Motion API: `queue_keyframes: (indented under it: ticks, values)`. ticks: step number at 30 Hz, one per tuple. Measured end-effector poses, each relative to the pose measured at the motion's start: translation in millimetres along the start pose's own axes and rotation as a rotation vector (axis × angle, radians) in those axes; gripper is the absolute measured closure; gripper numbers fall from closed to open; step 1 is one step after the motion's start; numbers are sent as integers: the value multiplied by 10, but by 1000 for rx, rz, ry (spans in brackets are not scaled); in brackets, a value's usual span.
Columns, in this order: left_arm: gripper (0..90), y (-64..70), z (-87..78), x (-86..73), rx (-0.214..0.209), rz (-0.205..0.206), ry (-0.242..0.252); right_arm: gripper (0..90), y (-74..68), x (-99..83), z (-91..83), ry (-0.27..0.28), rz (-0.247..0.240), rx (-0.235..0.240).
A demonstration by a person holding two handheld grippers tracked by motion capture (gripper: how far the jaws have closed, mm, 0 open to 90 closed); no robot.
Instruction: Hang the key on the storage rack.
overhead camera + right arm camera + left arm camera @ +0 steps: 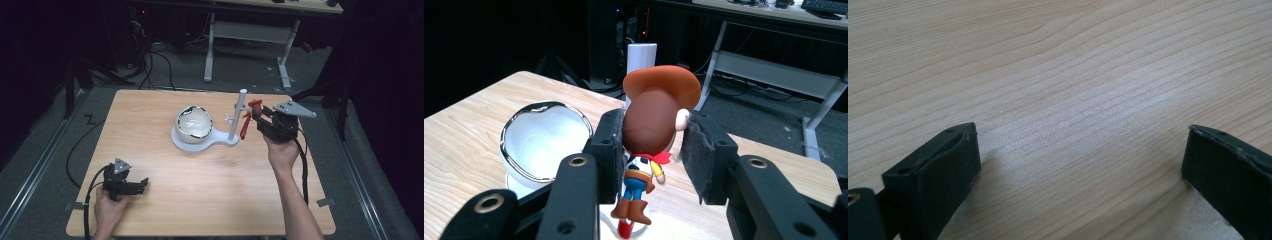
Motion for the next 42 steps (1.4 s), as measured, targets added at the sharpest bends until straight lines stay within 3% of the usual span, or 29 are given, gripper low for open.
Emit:
queue_keyframes:
  ticks: [25, 36, 42]
  values:
    - [33, 3, -4, -3, 0, 0, 1, 613, 27, -58, 97, -25, 13, 6]
    - [33, 3, -4, -3, 0, 0, 2, 612, 125, -163, 106, -18, 70, 12]
    - [34, 3, -5, -3, 0, 0, 2, 612, 139, -180, 95, -17, 72, 11]
Point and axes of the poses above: each handheld gripper's, and its own axes: z roughly forward along the jaws, x roughly out of its top, y roughly to its right, the point moved 3 cm from there along z, roughly forward along the jaws, and after that the axes turned 1 degree about y, right-handed, at the moved point
